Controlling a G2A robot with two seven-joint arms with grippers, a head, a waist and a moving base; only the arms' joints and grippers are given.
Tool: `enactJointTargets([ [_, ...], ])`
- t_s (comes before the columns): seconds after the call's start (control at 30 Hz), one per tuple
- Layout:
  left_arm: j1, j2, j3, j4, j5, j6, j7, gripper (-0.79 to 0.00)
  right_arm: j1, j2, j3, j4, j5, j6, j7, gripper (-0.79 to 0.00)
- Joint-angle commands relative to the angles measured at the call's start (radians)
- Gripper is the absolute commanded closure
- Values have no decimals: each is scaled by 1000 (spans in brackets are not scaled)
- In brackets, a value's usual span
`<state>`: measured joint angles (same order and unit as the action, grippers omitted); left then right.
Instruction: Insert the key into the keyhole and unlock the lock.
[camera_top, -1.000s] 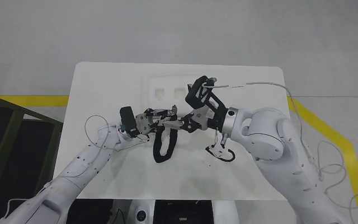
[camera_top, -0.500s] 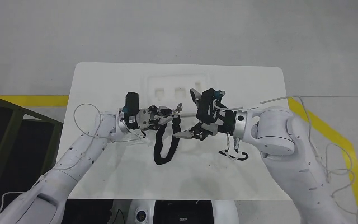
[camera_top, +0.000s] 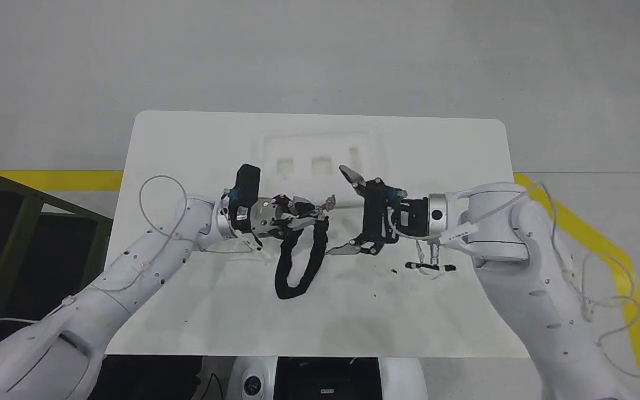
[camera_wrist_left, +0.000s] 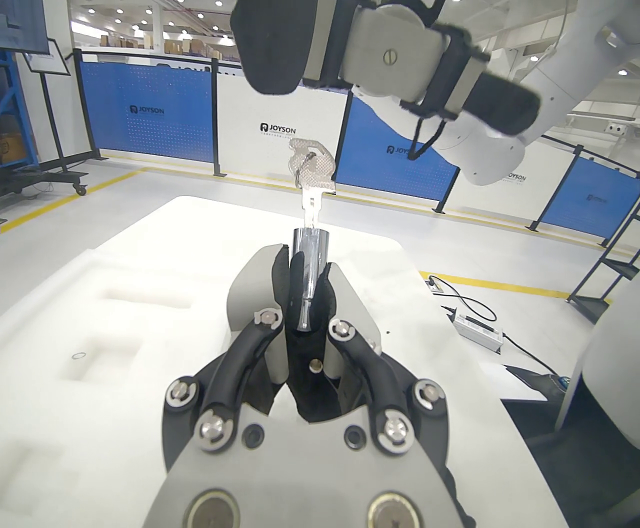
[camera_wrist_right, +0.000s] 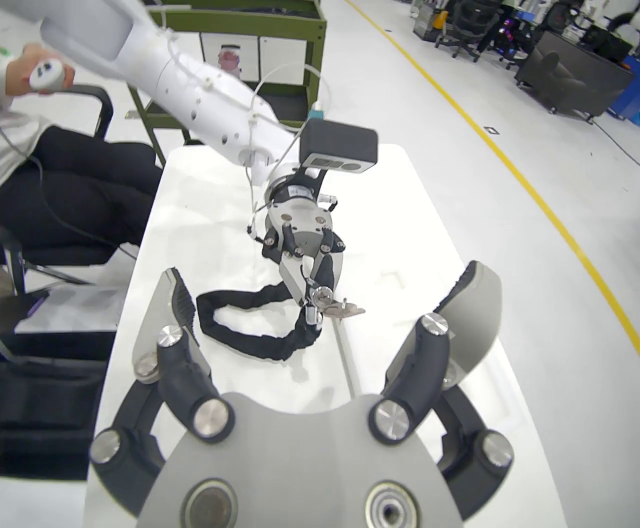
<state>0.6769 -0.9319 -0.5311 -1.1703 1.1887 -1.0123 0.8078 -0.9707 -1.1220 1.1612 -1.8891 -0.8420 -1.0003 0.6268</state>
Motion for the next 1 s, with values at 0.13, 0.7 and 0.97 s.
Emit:
enactJointTargets([
  [0.13,-91,40,128,-8,-48,0,0,0,46,32,-48,13,-94,-12,-23,-785],
  [0.7,-212,85,329,-41,-182,0,0,0,143,129,-143,-21,-556,-12,-348,-320],
  [0.97,-219,91,357,-45,-198,0,0,0,160,154,-184,-4,-623,-12,-452,-311],
])
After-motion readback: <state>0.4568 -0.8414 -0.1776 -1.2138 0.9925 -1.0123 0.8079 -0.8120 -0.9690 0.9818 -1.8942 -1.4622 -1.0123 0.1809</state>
